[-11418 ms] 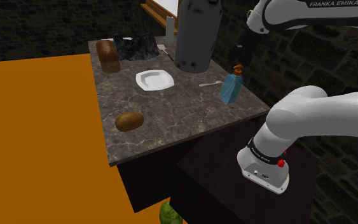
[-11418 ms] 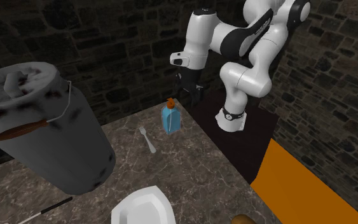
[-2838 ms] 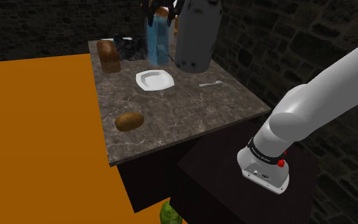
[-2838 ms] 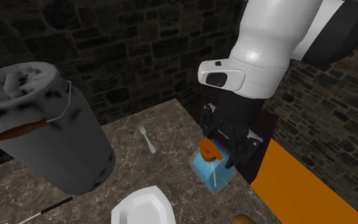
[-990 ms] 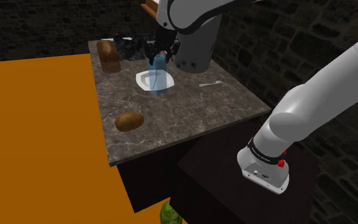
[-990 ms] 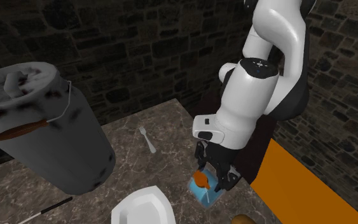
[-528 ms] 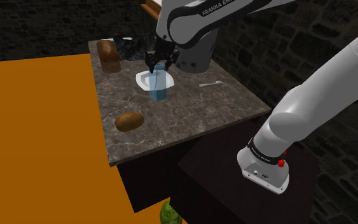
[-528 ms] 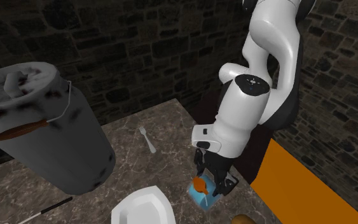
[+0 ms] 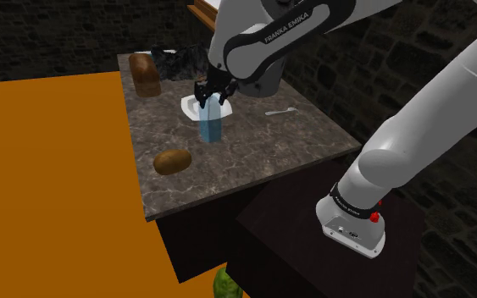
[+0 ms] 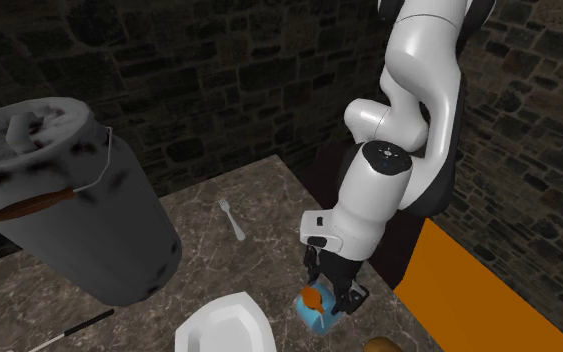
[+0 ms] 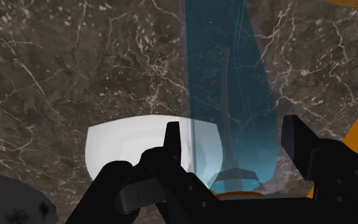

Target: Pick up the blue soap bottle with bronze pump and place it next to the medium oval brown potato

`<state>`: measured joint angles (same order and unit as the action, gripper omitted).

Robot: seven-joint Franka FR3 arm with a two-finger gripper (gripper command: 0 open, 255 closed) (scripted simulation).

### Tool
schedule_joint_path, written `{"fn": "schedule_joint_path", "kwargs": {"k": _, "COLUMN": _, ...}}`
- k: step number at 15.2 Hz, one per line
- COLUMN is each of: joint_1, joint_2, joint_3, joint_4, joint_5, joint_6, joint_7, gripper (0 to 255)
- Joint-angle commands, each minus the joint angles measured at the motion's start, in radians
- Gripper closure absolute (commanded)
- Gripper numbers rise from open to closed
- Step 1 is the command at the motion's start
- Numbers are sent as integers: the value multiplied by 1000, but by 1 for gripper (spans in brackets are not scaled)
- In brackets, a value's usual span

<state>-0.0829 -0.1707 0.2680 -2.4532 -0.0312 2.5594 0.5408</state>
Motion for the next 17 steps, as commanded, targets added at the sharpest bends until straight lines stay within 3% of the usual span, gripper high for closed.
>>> {"fn": "schedule_joint_path", "kwargs": {"k": 1, "joint_1": -3, "joint_2": 21, "joint_3": 4, "joint_4": -10, "joint_5": -11, "joint_6": 31, "joint_7": 11, "gripper": 255}}
{"fn": "schedule_joint_path", "kwargs": {"k": 11, "joint_1": -5, "joint_2": 38, "joint_3": 6, "joint_4": -20, "joint_5": -22, "joint_6": 58, "joint_7": 19, "gripper": 255}}
{"fn": "schedule_joint_path", "kwargs": {"k": 12, "joint_1": -5, "joint_2": 37, "joint_3": 5, "joint_4": -21, "joint_5": -21, "joint_6": 58, "joint_7": 17, "gripper": 0}}
{"fn": "schedule_joint_path", "kwargs": {"k": 17, "joint_1": -5, "joint_2": 38, "joint_3": 6, "joint_4": -20, "joint_5": -22, "joint_6": 58, "joint_7": 19, "gripper": 0}}
